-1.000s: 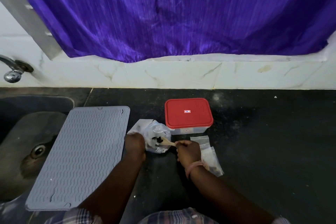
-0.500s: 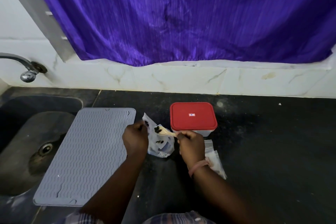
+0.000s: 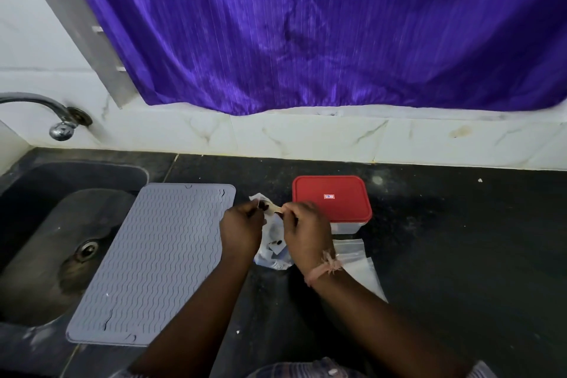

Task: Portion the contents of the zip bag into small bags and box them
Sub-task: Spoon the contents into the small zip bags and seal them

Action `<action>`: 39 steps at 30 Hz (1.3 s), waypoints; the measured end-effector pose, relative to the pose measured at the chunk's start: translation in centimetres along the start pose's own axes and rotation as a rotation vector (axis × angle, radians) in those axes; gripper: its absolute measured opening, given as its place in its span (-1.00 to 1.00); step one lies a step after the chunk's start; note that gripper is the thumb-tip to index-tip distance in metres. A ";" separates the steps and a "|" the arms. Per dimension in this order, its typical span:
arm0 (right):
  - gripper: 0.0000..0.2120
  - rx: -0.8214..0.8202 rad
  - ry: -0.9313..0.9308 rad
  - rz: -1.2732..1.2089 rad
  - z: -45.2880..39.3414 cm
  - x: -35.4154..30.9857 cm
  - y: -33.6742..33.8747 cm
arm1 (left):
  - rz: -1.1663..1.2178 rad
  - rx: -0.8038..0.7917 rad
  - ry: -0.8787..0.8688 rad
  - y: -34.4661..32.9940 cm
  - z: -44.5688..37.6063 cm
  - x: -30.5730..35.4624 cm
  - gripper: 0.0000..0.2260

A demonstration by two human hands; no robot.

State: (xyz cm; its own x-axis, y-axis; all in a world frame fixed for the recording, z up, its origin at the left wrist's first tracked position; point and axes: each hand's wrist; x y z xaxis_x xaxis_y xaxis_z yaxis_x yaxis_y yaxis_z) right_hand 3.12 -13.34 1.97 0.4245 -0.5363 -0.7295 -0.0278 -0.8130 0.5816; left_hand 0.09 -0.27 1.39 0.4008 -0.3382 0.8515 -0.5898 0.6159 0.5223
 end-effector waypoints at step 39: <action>-0.77 -0.379 0.305 0.448 1.4 5.2 -1.9 | -0.179 -0.010 0.295 -3.6 -0.8 -2.0 -0.67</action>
State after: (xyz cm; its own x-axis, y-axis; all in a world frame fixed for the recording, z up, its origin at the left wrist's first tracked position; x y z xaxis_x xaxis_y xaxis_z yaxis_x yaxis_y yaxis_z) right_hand 4.12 -14.90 -3.40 0.6848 -0.6708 -0.2849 0.0355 -0.3597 0.9324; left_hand 1.98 -1.30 -2.21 0.6841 -0.2222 0.6948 -0.4850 0.5730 0.6607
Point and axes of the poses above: each hand's wrist, its own z-axis away from the middle knuckle, its own y-axis out of the back of the hand, x = y × z, and after that the axes turned 4 degrees about x, right-handed
